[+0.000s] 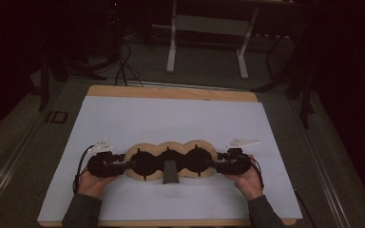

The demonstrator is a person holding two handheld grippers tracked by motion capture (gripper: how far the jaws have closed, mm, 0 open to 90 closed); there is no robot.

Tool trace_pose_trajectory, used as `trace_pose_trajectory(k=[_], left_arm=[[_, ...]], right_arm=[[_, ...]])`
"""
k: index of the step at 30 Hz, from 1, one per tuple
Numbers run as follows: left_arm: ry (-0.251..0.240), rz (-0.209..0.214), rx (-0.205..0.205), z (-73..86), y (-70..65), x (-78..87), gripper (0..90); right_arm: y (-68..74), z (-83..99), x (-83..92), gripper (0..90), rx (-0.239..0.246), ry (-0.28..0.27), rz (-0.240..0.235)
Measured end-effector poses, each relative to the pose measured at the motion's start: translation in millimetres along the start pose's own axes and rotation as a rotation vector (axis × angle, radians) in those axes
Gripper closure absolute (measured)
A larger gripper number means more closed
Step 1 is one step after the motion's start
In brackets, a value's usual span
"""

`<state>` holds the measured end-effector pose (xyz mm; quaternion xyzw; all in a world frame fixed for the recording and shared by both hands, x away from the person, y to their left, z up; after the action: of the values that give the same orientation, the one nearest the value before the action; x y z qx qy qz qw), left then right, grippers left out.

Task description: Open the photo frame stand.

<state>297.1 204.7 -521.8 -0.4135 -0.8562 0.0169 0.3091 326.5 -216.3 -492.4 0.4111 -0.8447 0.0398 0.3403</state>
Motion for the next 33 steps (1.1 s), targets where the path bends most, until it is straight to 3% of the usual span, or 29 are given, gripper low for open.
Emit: trace_pose_trajectory(k=[20, 33], left_arm=[[-0.022, -0.074, -0.046, -6.8, -6.3, -0.9, 55.8], [-0.048, -0.178, -0.108, -15.2, -13.8, -9.1, 55.7]], right_arm=[[-0.8, -0.6, -1.0, 51.0, 0.028, -0.015, 0.031], [-10.5, -4.1, -5.9, 49.8, 0.049, -0.015, 0.060]])
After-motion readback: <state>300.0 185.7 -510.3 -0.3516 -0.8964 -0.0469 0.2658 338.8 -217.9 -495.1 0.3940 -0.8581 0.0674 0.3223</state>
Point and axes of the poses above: each handheld gripper's, and its own axes: x roughly backward along the jaws, z roughly out of its underside, y roughly to its left, the point moved 1 cm from there along -x, roughly forward along the jaws, and after that the axes turned 2 degrees about z, right-handed, at the moved point
